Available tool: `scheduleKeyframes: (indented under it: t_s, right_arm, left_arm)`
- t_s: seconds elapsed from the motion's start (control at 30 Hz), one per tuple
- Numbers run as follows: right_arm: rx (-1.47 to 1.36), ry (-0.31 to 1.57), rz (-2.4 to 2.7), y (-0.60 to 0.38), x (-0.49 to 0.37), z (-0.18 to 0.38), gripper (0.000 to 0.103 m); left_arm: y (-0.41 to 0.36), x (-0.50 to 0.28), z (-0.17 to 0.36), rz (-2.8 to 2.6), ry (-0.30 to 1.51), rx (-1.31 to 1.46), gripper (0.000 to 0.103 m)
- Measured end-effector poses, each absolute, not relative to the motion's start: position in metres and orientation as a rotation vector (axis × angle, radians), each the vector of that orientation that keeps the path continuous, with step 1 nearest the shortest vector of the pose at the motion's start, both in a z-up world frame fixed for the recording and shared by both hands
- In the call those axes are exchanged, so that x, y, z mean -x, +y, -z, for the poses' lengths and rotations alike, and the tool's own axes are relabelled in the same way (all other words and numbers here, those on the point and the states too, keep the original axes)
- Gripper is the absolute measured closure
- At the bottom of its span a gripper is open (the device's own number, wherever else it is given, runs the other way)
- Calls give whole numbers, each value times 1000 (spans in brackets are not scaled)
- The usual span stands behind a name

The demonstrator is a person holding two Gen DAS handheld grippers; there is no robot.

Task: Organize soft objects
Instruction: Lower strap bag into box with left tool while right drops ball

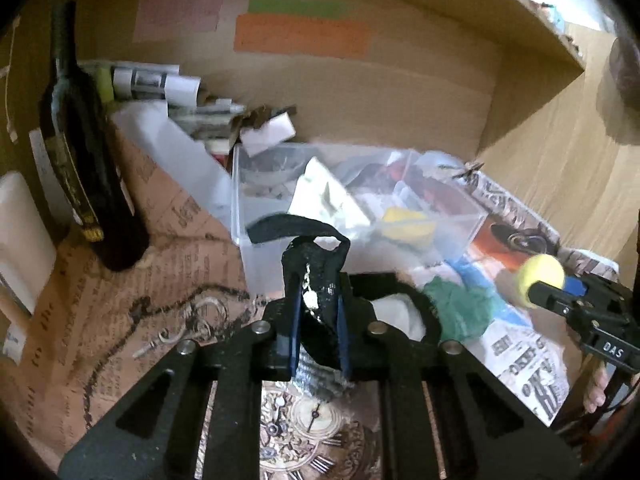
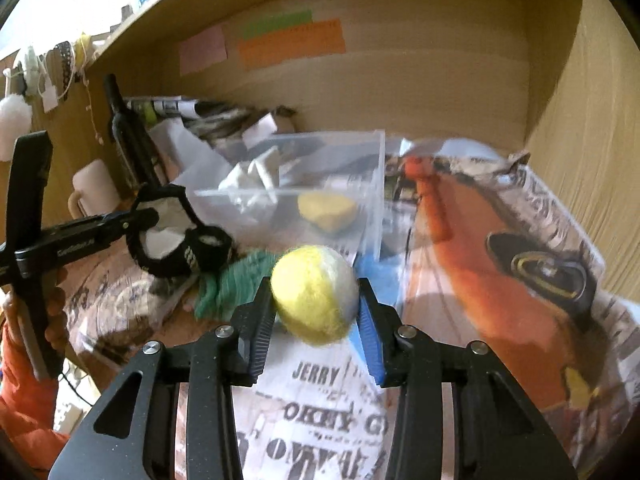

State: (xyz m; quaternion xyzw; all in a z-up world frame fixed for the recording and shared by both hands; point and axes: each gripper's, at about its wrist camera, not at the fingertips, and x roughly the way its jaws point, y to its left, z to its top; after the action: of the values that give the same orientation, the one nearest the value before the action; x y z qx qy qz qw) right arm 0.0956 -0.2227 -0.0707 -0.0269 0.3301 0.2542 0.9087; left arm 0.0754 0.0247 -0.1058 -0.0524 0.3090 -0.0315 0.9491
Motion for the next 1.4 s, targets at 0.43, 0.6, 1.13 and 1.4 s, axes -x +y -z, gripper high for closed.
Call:
scheduleKeyframes:
  t_s: [0.43,0.6,1.13,1.4]
  right_arm:
    - [53,539,-545,-210,-112,31,67]
    - [58,494,-563,-200,-123,18,67]
    - [107,540,-596,-155,-180,25,67]
    - [132,661,-616,-132,-210,55,67]
  left_arm:
    - [12,-72,43,72,455,17,90]
    - [13,-81,25,49,390,4,90]
    - [24,-145,32,-20,423,6,90]
    - [43,-176,67,-62,537,11,90]
